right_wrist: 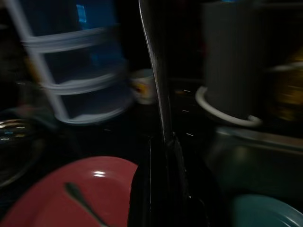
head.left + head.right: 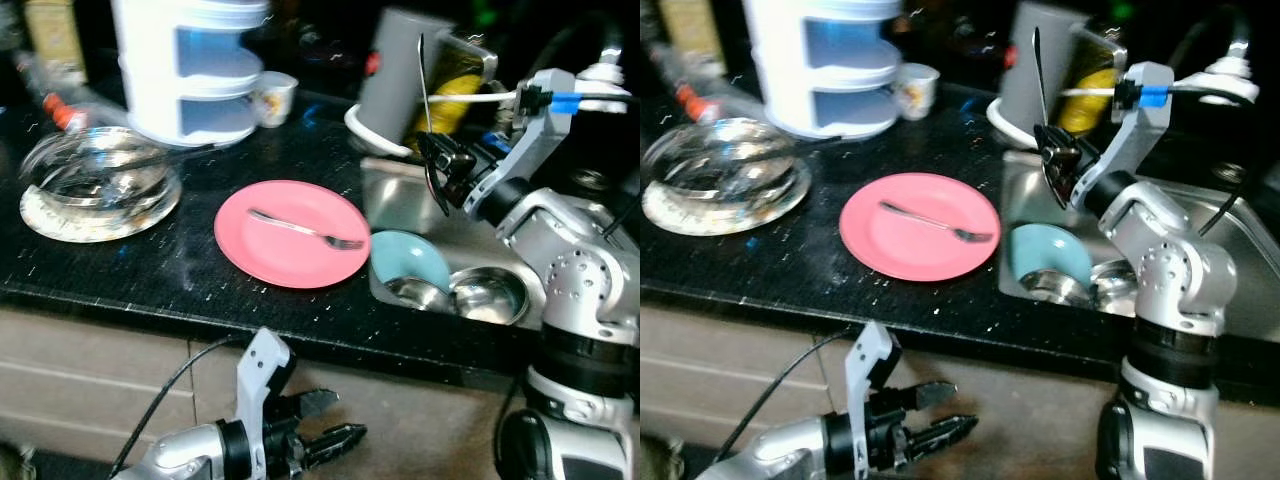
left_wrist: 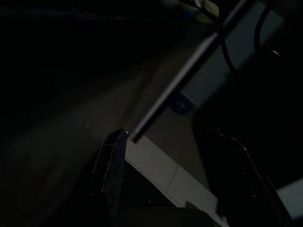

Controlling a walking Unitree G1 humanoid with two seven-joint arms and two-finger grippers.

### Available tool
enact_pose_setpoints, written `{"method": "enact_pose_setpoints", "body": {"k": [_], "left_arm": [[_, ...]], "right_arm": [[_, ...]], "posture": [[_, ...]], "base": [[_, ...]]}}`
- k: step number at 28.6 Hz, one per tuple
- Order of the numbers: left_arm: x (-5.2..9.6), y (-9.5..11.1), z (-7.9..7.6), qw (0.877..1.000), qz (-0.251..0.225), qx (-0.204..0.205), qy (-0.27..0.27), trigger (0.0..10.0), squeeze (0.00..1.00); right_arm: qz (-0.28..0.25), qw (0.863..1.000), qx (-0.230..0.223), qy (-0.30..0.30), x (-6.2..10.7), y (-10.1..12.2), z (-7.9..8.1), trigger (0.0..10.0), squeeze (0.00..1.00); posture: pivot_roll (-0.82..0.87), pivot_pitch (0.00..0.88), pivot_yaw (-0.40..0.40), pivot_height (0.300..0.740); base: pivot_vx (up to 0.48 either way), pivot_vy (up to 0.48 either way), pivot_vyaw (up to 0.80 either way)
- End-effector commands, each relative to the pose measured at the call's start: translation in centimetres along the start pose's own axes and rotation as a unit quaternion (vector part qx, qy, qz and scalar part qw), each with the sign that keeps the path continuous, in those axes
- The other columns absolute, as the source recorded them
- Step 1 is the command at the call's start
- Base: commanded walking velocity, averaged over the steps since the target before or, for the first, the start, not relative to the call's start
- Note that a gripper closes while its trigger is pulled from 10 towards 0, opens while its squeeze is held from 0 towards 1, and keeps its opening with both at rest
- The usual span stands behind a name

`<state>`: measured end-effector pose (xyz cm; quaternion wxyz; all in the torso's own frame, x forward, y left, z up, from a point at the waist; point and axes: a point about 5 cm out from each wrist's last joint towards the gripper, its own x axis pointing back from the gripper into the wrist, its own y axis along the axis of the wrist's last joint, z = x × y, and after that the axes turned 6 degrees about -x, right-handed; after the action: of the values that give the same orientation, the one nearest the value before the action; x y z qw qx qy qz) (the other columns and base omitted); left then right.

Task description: Kitchen organization

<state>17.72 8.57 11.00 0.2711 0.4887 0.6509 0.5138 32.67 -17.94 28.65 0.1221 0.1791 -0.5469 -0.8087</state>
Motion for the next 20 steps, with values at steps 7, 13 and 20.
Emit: {"method": "enact_pose_setpoints", "body": {"k": [7,13,20], "left_arm": [[-0.1,-0.1,-0.2,1.0,0.002,0.004,-0.016,10.0,0.0],[-0.1,-0.1,-0.2,1.0,0.002,0.0,-0.02,10.0,0.0],[-0.1,0.2,-0.5,0.999,-0.005,-0.017,-0.028,10.0,0.0]], "right_arm": [[0.086,0.977,0.14,-0.134,-0.3,-1.8,-2.9,10.0,0.0],[0.117,0.966,0.175,-0.153,-0.6,-2.9,-3.3,10.0,0.0],[0.156,0.949,0.217,-0.167,-0.7,-3.7,-3.8,10.0,0.0]], "posture": [[0.13,0.0,-0.187,0.74],[0.13,0.0,-0.188,0.74],[0.13,0.007,-0.192,0.74]], "base": [[0.0,0.0,-0.31],[0.0,0.0,-0.7],[0.0,0.0,-0.7]]}}
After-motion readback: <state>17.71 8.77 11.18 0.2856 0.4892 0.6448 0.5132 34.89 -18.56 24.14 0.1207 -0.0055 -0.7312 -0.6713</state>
